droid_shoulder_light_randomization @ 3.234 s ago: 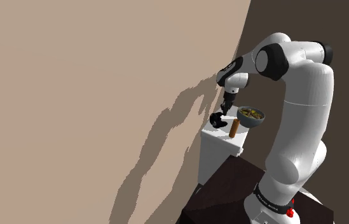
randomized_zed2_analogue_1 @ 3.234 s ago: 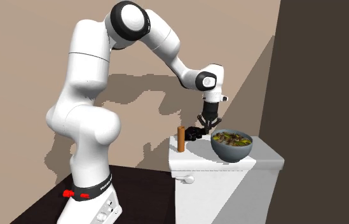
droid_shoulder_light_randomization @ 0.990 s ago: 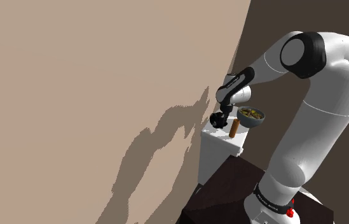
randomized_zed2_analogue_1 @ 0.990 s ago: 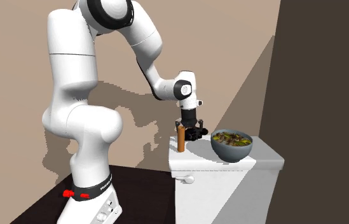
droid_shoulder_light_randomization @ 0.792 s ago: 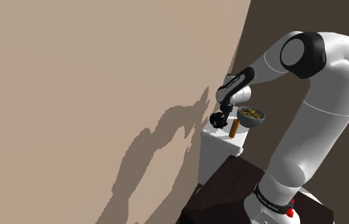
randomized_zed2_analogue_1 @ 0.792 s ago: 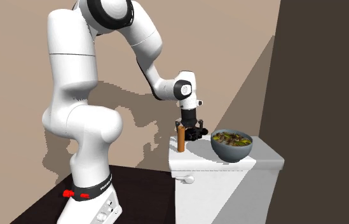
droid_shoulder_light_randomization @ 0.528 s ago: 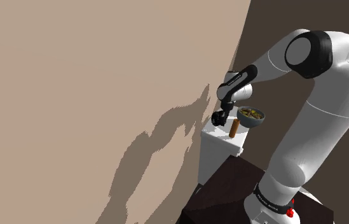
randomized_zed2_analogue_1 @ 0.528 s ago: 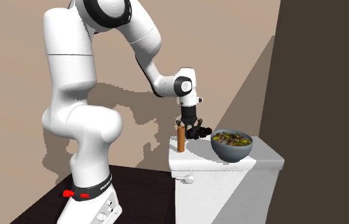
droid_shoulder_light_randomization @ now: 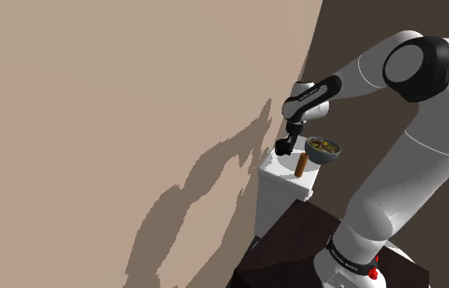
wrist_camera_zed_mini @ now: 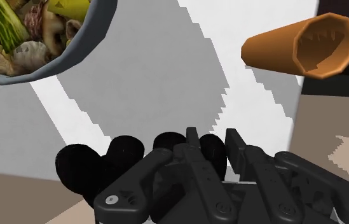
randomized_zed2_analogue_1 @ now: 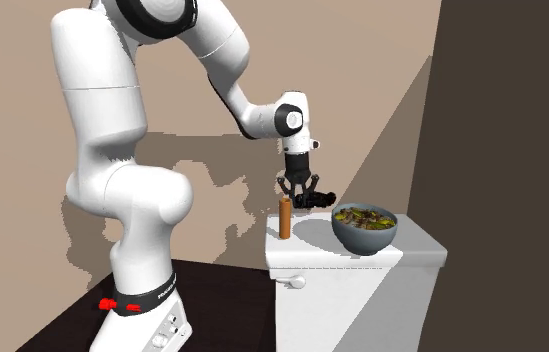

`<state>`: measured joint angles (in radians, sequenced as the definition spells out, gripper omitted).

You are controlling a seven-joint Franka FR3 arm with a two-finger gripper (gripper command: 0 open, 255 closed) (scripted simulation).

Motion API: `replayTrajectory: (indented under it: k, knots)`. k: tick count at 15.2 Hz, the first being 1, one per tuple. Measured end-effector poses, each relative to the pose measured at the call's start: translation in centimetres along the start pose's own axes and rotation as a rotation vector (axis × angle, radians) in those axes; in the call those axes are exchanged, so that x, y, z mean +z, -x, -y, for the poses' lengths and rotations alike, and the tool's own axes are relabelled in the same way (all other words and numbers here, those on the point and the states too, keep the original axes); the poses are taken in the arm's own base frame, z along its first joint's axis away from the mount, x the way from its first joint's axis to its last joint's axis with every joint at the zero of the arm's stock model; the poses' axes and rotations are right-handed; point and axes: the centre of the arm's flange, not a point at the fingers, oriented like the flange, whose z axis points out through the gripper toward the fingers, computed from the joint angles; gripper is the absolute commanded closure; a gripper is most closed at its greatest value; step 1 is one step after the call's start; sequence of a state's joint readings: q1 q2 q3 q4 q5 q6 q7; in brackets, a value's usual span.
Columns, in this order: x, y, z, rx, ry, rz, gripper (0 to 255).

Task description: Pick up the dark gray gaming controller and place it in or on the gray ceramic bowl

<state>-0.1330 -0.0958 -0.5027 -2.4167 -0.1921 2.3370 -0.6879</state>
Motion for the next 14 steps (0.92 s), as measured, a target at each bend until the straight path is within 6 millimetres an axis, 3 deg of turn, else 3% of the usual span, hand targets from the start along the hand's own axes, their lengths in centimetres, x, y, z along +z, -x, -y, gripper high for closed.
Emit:
replayTrajectory:
  k: [14]
  knots:
    - [-7.4,0.2,-0.5,0.000,0.000,0.000,255]
